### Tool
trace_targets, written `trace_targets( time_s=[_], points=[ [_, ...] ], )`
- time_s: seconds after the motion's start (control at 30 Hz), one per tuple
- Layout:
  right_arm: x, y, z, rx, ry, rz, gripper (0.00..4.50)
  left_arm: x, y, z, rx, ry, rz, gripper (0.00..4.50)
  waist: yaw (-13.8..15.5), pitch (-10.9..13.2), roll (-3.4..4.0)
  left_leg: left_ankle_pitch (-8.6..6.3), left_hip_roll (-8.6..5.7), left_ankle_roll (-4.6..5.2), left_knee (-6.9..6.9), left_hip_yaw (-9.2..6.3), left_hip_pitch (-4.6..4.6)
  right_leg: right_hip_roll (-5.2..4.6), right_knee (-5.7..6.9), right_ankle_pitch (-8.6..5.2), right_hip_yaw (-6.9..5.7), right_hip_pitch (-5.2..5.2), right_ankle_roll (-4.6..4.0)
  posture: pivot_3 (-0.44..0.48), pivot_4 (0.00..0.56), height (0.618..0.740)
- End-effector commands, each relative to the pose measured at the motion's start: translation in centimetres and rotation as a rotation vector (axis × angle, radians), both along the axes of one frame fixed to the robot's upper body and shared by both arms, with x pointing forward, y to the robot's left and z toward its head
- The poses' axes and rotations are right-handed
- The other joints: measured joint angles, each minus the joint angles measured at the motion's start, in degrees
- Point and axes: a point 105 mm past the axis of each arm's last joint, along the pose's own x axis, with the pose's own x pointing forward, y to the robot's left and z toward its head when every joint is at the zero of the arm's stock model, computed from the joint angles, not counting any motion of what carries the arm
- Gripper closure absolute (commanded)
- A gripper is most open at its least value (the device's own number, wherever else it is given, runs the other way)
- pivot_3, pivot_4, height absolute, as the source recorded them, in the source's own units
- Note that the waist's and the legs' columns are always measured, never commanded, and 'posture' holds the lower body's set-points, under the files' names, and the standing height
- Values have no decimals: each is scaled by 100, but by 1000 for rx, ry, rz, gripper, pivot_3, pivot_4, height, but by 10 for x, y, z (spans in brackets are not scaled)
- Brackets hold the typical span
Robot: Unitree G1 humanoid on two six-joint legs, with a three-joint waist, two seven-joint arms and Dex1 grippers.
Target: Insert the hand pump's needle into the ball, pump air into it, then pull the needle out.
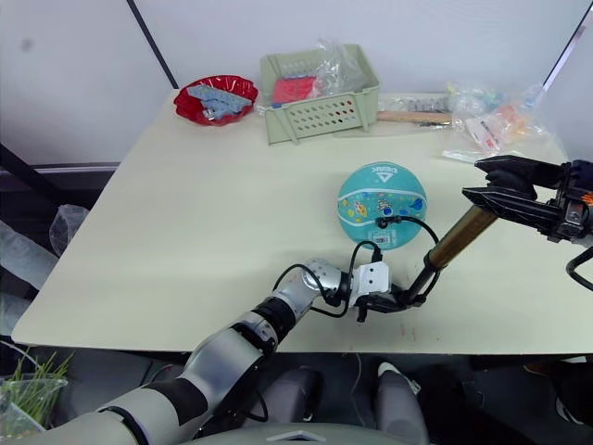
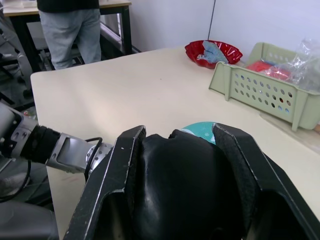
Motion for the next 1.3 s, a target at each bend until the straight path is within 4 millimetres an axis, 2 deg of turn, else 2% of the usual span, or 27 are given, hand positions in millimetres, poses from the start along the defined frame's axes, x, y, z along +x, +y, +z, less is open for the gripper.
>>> trace_targets(
  time_s=[0.03,0.13,0.2,0.27,0.33,0.43,0.57,0.67,0.77,0.83,0.9,1.03,1.17,1.3],
  points=[
    [-11,2,28,2,-144,3,2867,-19,20,-38,155,86,-29,3520,3,-2,3,1,0,-1,2,0,-11,0,4,0,0,-11,0,0,150,740],
    [-7,6,-2,-40,-48,2,2867,-20,20,-38,157,87,-36,3520,7,-6,0,2,0,-2,8,2,-24,0,11,1,1,-26,-1,0,150,740],
    [-1,11,-39,-60,50,-10,2867,-21,20,-39,161,86,-41,3520,4,-26,-31,1,1,-1,8,2,-21,3,12,1,0,-25,-1,0,150,740],
    [-1,15,-75,-157,125,-1,2867,-22,19,-40,165,83,-50,3520,-16,-55,-51,1,5,-1,6,0,-14,10,14,0,1,-21,-2,0,150,740],
    [3,16,-90,-152,134,-20,2867,-23,19,-40,164,83,-52,3520,-41,-68,-61,0,4,0,6,7,2,9,15,-1,6,-7,0,0,150,740],
    [7,18,-110,-131,150,-41,2867,-23,18,-40,163,81,-52,3520,-40,-73,-68,-2,8,1,-7,4,75,11,1,-9,2,70,10,0,150,740],
    [4,20,-148,-135,206,-45,2867,-25,18,-41,158,85,-48,3520,-38,-95,-63,-1,10,0,-5,-4,75,16,2,-15,-4,70,20,0,150,740],
    [5,17,-164,-138,216,-63,2867,-25,19,-41,157,87,-49,3520,-40,-132,-82,-1,9,-1,-6,-6,75,19,-1,-5,-3,70,-1,0,150,740],
    [6,13,-172,-151,208,-76,2867,-25,20,-41,157,86,-48,3520,-37,-135,-82,-1,7,-1,-6,-5,75,18,-1,-4,-1,70,-1,0,150,740],
    [7,12,-172,-145,194,-76,2867,-25,20,-41,156,86,-48,3520,-37,-138,-76,-1,7,-1,-6,-10,75,19,0,-4,-4,70,-1,0,150,740],
    [9,10,-163,-137,163,-70,2867,-25,20,-41,158,85,-49,3520,-37,-138,-75,-1,8,-1,-6,-11,75,20,0,-5,-6,71,-1,0,150,740],
    [12,9,-124,-75,58,-44,2867,-23,19,-40,160,84,-42,3520,-29,-136,-72,-1,7,-1,-6,-11,72,18,0,-4,-5,70,-1,0,150,740],
    [9,9,-82,-41,-54,-6,2867,-16,21,-38,162,86,-13,3520,-23,-107,-27,-1,1,-1,-4,-9,65,12,-1,-4,-3,66,0,0,150,740],
    [0,7,-52,-45,-90,26,2867,-15,23,-39,172,82,-12,3520,-24,-87,2,-1,0,0,-4,-8,60,12,-1,-3,-3,62,0,0,150,740]
  ],
)
